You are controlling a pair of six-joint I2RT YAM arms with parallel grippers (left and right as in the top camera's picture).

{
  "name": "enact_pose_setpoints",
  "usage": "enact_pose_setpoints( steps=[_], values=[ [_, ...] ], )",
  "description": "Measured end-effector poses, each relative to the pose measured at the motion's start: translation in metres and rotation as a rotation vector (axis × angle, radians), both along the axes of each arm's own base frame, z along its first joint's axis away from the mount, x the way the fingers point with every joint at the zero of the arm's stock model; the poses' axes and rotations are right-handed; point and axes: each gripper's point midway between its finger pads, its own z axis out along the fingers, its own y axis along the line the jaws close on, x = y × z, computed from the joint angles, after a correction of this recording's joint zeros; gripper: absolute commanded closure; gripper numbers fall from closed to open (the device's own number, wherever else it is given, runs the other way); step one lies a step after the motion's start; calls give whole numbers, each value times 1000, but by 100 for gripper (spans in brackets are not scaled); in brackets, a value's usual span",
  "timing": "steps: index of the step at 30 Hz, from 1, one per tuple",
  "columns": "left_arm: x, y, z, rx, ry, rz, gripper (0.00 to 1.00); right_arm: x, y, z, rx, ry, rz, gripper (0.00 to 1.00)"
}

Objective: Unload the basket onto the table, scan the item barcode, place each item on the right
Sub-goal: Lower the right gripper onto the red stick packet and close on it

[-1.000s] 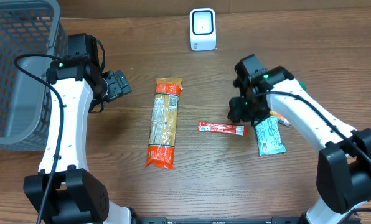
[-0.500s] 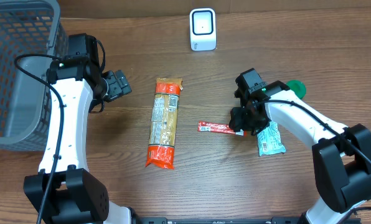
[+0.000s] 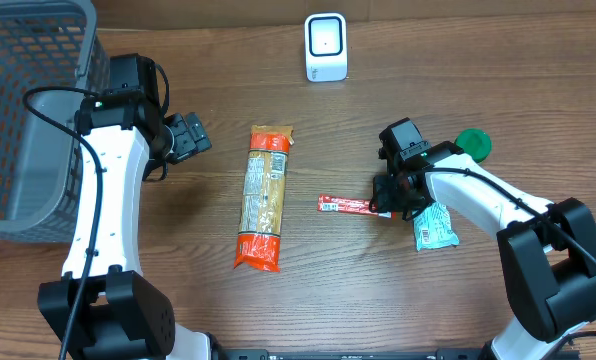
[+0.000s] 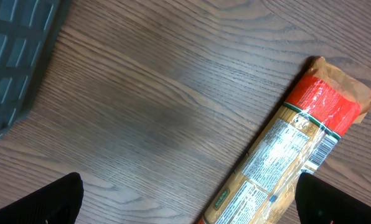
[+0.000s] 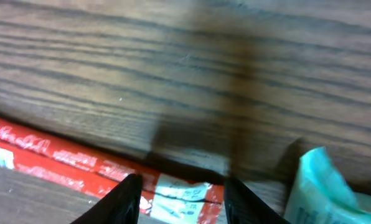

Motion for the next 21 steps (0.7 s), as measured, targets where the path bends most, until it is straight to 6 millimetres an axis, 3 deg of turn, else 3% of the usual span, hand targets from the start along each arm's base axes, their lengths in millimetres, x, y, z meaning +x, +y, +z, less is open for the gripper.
enact_pose_setpoints(
  steps=[11, 21],
  values=[
    [0, 0, 0, 0, 0, 0, 0, 2, -4, -1, -32, -12, -17, 56],
    [0, 0, 0, 0, 0, 0, 0, -1, 12, 0, -33, -39, 20, 56]
  ],
)
